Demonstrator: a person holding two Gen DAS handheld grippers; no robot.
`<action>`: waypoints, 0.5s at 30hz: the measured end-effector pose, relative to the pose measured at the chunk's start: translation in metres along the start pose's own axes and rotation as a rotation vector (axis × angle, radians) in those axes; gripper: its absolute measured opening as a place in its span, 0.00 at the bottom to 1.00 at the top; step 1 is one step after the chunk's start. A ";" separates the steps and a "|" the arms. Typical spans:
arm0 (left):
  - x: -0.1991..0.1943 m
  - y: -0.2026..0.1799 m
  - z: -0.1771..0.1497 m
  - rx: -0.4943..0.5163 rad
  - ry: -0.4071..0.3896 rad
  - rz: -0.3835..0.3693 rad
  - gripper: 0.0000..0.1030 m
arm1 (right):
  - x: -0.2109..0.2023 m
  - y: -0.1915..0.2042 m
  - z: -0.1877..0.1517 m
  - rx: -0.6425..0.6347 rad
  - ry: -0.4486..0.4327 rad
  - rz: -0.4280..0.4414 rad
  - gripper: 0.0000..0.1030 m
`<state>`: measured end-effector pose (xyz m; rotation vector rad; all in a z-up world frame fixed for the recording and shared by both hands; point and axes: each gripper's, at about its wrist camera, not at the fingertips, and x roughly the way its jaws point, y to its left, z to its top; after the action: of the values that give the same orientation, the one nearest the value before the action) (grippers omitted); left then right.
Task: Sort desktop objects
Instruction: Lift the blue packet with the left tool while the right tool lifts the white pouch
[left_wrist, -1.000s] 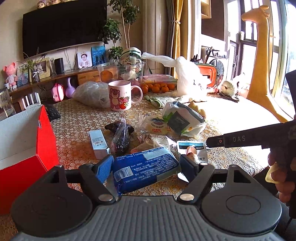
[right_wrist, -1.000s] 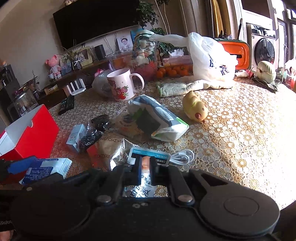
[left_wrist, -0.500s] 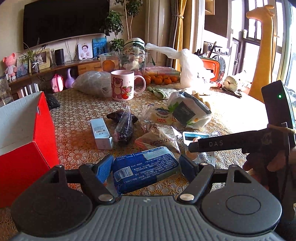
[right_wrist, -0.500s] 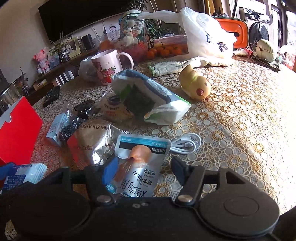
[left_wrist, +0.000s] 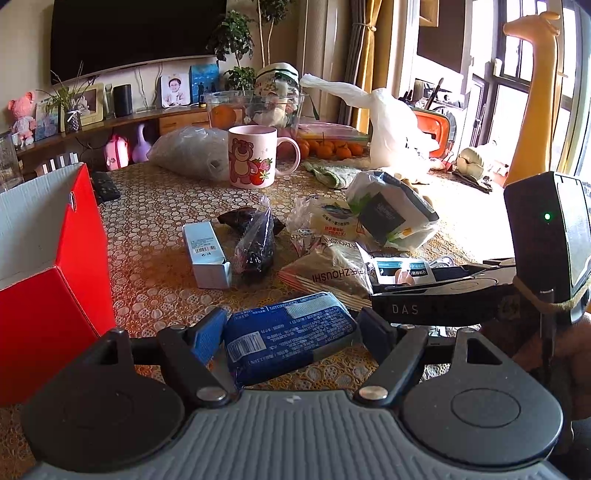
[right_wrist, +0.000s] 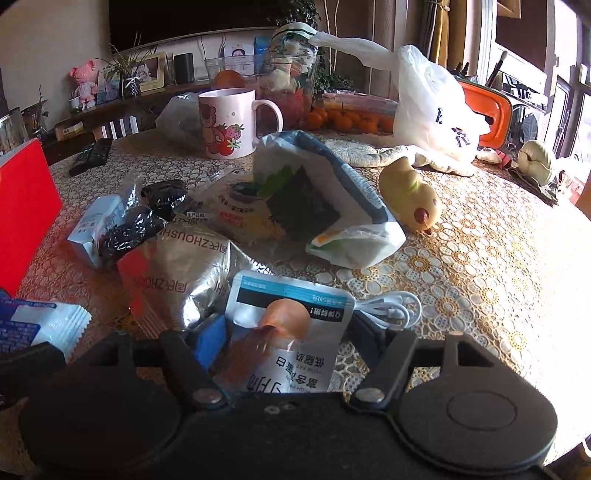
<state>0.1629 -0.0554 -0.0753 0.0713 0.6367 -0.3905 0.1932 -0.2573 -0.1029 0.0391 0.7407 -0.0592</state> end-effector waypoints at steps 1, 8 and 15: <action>0.000 0.001 0.000 -0.002 0.000 0.000 0.75 | 0.000 -0.001 0.000 0.005 -0.003 0.002 0.68; 0.001 0.002 -0.002 -0.008 0.002 -0.001 0.75 | -0.008 -0.008 0.002 0.046 -0.018 0.035 0.59; -0.002 -0.001 -0.003 -0.005 -0.002 -0.002 0.75 | -0.017 -0.016 0.003 0.083 -0.024 0.050 0.58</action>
<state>0.1592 -0.0547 -0.0768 0.0657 0.6356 -0.3914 0.1815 -0.2729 -0.0893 0.1358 0.7128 -0.0422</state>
